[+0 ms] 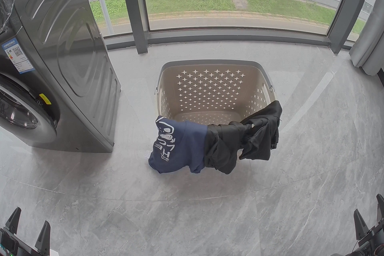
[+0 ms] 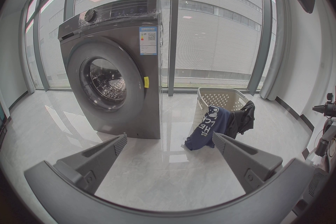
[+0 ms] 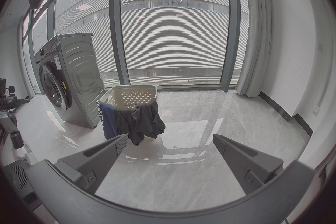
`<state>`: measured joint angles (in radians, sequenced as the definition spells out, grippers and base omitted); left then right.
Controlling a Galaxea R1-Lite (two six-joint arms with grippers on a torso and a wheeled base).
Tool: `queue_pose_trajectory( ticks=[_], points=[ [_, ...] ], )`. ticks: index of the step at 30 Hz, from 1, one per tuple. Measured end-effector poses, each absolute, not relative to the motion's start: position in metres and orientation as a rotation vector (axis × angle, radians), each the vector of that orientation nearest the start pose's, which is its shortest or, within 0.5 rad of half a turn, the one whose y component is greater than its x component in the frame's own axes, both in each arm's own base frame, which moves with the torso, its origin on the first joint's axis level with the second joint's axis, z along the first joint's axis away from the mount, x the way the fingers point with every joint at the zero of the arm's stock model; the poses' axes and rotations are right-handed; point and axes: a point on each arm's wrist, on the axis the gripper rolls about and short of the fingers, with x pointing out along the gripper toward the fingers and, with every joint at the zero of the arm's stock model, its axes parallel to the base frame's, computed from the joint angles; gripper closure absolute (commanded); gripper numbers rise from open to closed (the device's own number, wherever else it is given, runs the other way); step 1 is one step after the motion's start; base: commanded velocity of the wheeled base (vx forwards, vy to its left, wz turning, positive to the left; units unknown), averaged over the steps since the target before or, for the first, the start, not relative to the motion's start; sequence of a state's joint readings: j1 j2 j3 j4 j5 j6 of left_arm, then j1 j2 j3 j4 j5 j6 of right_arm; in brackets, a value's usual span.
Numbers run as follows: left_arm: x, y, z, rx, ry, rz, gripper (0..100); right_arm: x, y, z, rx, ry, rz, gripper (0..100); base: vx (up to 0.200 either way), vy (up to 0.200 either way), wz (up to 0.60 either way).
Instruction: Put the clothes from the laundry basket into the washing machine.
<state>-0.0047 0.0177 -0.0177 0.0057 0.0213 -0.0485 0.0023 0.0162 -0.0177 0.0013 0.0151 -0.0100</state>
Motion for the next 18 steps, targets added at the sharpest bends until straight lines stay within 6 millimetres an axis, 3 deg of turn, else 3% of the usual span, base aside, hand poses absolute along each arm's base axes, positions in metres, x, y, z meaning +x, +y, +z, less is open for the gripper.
queue_pose_trajectory(
  ticks=[18],
  points=[
    [-0.0227,0.0006,0.0802,-0.049,0.006,0.017,0,-0.0229,0.0003,0.0805,-0.010,0.000,0.017,0,0.000,0.200,0.00]
  ],
)
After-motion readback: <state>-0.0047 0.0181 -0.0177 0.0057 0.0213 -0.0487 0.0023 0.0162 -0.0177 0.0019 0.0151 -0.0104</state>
